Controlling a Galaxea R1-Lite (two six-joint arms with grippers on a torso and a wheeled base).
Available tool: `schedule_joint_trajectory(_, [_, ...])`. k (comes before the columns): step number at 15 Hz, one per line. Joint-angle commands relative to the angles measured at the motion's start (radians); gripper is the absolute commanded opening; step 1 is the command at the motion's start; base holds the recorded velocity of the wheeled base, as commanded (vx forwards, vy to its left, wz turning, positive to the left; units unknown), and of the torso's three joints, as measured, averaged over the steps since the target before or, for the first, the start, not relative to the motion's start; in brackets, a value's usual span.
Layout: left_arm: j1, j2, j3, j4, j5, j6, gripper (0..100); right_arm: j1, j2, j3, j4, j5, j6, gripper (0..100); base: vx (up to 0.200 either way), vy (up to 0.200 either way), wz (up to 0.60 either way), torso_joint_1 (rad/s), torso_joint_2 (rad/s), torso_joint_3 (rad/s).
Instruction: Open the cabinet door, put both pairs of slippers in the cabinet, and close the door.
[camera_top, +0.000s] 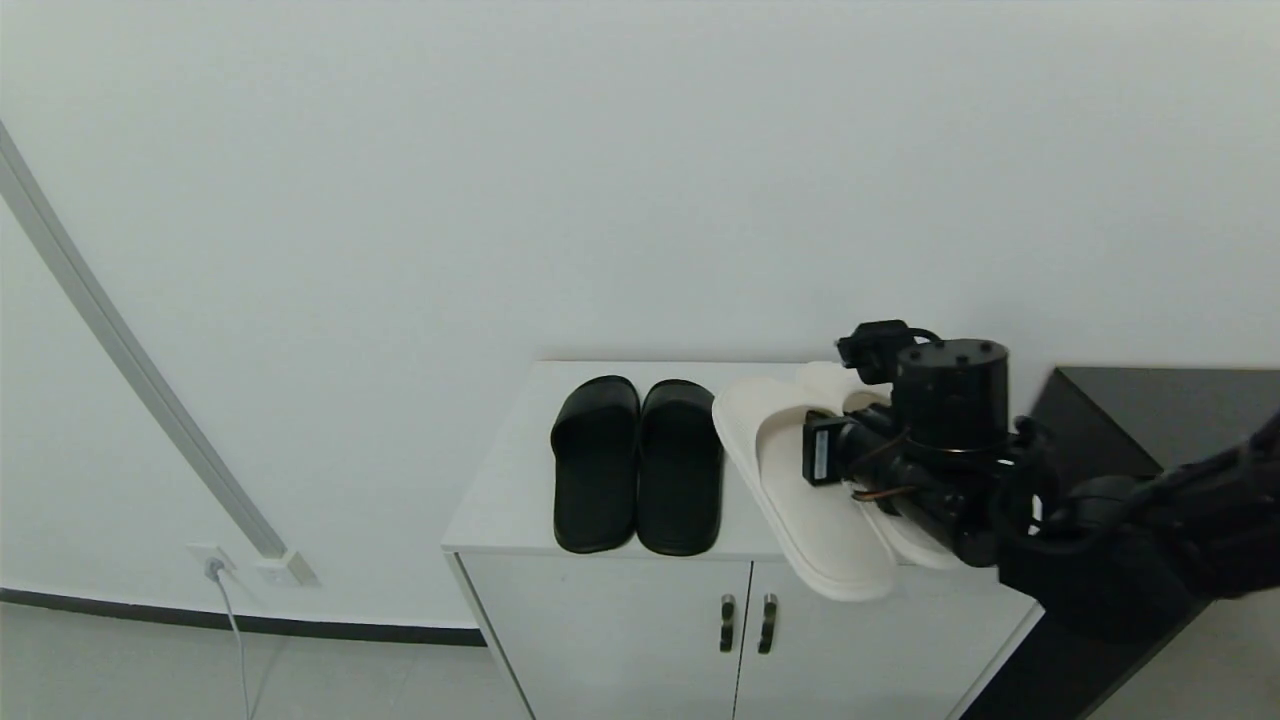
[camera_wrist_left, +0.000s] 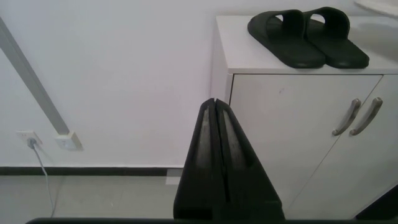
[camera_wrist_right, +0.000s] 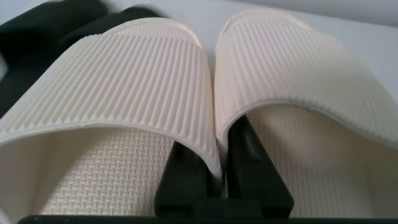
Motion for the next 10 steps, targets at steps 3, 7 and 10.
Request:
schedule_joint_trajectory(3, [0.000, 0.001, 0.000, 0.000, -0.001, -0.001, 0, 0.118, -0.439, 0.256, 0.189, 0.256, -0.022, 0, 0.000, 0.000, 0.00, 0.000, 0.00, 0.000])
schedule_joint_trajectory(7, [0.000, 0.001, -0.002, 0.000, -0.001, -0.001, 0, 0.133, -0.465, 0.273, 0.238, 0.279, -0.022, 0, 0.000, 0.000, 0.00, 0.000, 0.00, 0.000])
schedule_joint_trajectory(10, [0.000, 0.001, -0.002, 0.000, -0.003, 0.001, 0, 0.144, -0.437, 0.273, 0.235, 0.273, -0.022, 0, 0.000, 0.000, 0.00, 0.000, 0.00, 0.000])
